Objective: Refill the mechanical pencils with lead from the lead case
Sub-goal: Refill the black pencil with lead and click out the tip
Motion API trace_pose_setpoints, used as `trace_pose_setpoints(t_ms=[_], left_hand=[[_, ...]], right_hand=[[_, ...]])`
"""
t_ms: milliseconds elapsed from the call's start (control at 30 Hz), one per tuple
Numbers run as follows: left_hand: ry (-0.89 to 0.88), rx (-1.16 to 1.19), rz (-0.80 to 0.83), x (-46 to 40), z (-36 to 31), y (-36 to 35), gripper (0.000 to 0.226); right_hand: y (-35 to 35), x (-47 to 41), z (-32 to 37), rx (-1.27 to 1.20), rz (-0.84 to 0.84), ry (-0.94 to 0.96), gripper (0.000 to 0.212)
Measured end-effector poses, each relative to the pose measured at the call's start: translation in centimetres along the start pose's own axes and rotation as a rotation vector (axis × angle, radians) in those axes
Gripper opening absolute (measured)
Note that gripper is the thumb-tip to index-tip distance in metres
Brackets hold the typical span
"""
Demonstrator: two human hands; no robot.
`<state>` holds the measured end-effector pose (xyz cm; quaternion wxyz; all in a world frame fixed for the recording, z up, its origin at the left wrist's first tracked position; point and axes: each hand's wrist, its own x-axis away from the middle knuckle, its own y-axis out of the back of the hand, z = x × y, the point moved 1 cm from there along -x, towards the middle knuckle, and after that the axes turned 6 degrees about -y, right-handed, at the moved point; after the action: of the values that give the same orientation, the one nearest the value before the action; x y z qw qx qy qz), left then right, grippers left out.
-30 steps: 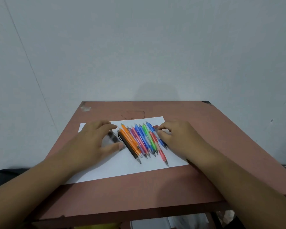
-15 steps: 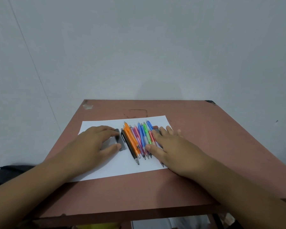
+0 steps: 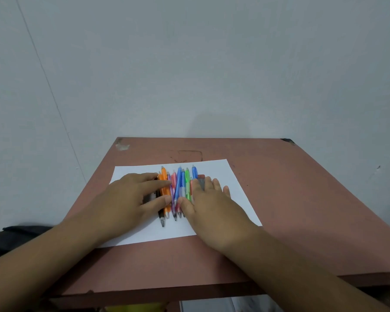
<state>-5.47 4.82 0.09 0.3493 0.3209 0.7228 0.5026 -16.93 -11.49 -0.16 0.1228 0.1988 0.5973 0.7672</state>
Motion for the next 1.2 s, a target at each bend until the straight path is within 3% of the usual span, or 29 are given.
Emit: trace_pose_setpoints(t_ms=[333,700,1000,1200], left_hand=[[-0.005,0.057,0.041,0.2,0.4,0.5,0.064],[-0.058,0.071,0.085,-0.1,-0.2,0.1,0.052],[0.039,0.064,0.078,2.1,1.5,1.1,0.08],[0.181,0.031,0.094,6.1,3.4,1.8,0.096]], right_hand=[[0.3,-0.4,-0.5,-0.001,-0.013,0.058,0.066],[1.9,0.1,-1.6,-0.006,-0.008,0.221,0.052],[3.9,0.4,-5.4,-0.02,-0.017,0.217,0.059],[3.6,0.7,-9.6,0.073,0.096,0.18,0.065]])
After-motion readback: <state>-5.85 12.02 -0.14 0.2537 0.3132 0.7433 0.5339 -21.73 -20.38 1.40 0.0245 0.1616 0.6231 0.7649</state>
